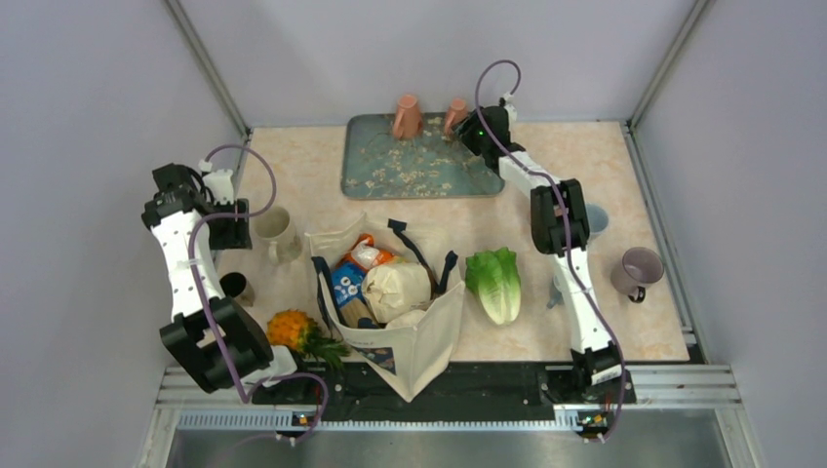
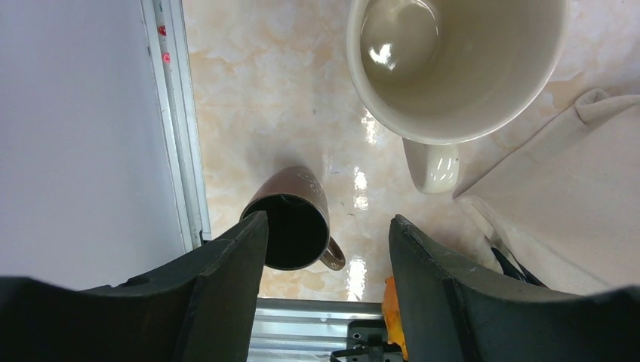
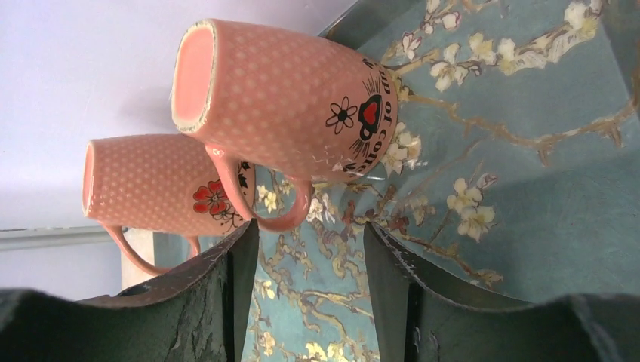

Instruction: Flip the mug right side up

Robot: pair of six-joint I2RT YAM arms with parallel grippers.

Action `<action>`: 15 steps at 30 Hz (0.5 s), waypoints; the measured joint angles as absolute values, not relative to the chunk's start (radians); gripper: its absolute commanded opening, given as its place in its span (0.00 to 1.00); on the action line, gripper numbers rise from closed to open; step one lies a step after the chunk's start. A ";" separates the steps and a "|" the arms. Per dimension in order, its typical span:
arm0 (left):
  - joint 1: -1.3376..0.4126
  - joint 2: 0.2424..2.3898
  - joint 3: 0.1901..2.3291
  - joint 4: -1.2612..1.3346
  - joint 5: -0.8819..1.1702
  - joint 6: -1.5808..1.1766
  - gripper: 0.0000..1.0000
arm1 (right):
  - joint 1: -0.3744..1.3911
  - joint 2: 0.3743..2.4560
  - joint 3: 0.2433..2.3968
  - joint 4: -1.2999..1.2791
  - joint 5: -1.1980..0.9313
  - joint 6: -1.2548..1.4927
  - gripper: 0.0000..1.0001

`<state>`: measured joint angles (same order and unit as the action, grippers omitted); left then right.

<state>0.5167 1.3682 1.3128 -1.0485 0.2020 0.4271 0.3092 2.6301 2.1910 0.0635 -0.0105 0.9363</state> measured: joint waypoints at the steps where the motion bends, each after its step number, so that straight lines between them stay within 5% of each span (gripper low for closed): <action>1: 0.517 1.369 1.316 -1.048 0.204 0.427 0.65 | 0.309 2.634 2.195 0.065 -0.010 0.941 0.56; 10: 0.517 1.409 1.322 -1.048 0.226 0.427 0.65 | 0.332 2.634 2.196 0.067 0.015 0.882 0.72; 15: 0.517 1.414 1.322 -1.048 0.239 0.427 0.65 | 0.358 2.659 2.303 0.030 0.101 0.866 0.72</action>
<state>0.5167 1.4143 1.3224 -1.0481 0.2394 0.4274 0.3584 2.6595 2.3032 0.0299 0.1013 0.8658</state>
